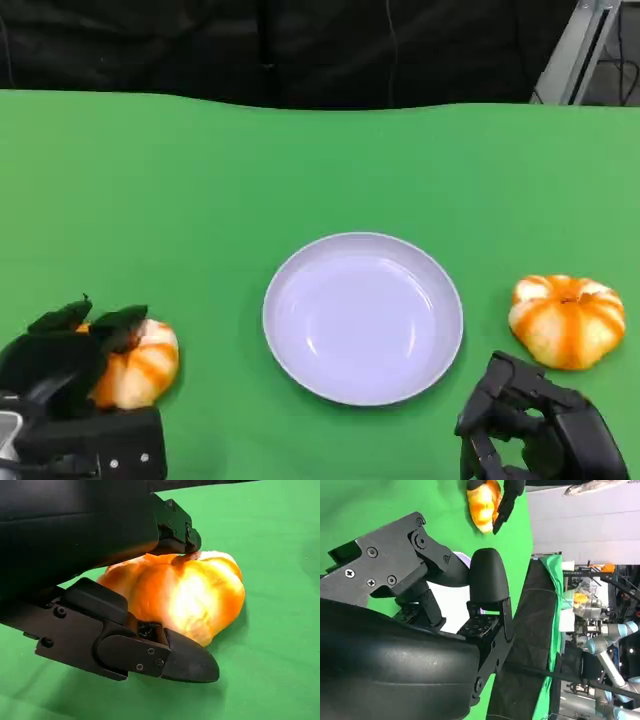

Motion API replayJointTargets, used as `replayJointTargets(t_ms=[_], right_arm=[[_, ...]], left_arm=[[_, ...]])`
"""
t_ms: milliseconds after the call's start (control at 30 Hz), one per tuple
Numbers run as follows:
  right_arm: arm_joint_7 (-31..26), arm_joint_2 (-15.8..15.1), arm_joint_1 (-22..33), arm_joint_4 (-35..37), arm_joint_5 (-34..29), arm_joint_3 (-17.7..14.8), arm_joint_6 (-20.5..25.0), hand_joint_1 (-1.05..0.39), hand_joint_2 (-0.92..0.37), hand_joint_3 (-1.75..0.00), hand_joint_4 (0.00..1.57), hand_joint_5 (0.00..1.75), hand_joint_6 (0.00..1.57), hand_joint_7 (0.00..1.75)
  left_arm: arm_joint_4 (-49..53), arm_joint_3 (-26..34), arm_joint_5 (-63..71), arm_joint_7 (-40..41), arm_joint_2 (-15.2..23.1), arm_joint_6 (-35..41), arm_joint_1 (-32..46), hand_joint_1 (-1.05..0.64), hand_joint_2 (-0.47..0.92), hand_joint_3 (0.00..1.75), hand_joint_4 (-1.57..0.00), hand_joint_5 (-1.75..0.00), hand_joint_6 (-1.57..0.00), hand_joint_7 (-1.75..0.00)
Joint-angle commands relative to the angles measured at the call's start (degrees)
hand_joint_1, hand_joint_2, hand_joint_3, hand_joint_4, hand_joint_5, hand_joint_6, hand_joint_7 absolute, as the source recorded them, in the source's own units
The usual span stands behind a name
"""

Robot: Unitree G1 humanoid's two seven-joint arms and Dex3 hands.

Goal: Grasp the bread from the table and place it into the plate.

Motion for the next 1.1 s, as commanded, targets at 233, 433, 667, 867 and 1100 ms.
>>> replayJointTargets(t_ms=[233, 433, 667, 867, 1100], right_arm=[[0.0, -0.3, 0.4, -0.7, 0.5, -0.3, -0.1, -0.12, -0.6, -1.13, 0.82, 1.75, 0.76, 1.53], [0.0, -0.5, 0.4, -0.8, 0.6, -0.5, 0.1, -0.11, -0.61, -1.13, 0.81, 1.75, 0.76, 1.53], [0.4, -0.6, 0.4, -0.7, 1.1, -0.6, 0.1, -0.14, -0.61, -1.13, 0.81, 1.75, 0.76, 1.53], [0.5, -0.5, 0.3, -0.6, 1.0, -0.6, 0.0, -0.14, -0.61, -1.12, 0.81, 1.75, 0.75, 1.53], [0.7, -0.7, 0.4, -0.5, 1.2, -0.7, -0.2, -0.13, -0.61, -1.12, 0.81, 1.75, 0.75, 1.53]], left_arm=[[-0.6, -0.6, -0.6, 5.0, 0.6, 1.0, 1.1, -0.32, 0.92, 0.26, -1.01, -0.16, -0.91, -0.11], [0.2, 0.0, -3.3, 6.9, 0.1, -0.9, 1.1, -0.16, 0.92, 0.39, -0.87, -1.04, -1.2, -0.2], [-1.7, 0.3, -3.8, 8.2, 0.2, -0.3, 1.5, -0.11, 0.92, 0.27, -0.59, -1.74, -0.44, -1.74], [-3.0, 0.7, -3.9, 8.3, 0.5, 0.2, 1.6, -0.11, 0.92, 0.26, -0.6, -1.75, -0.45, -1.75], [-2.9, 1.1, -4.0, 10.4, 1.1, -1.7, 1.3, -0.12, 0.92, 0.26, -0.61, -1.75, -0.47, -1.75]])
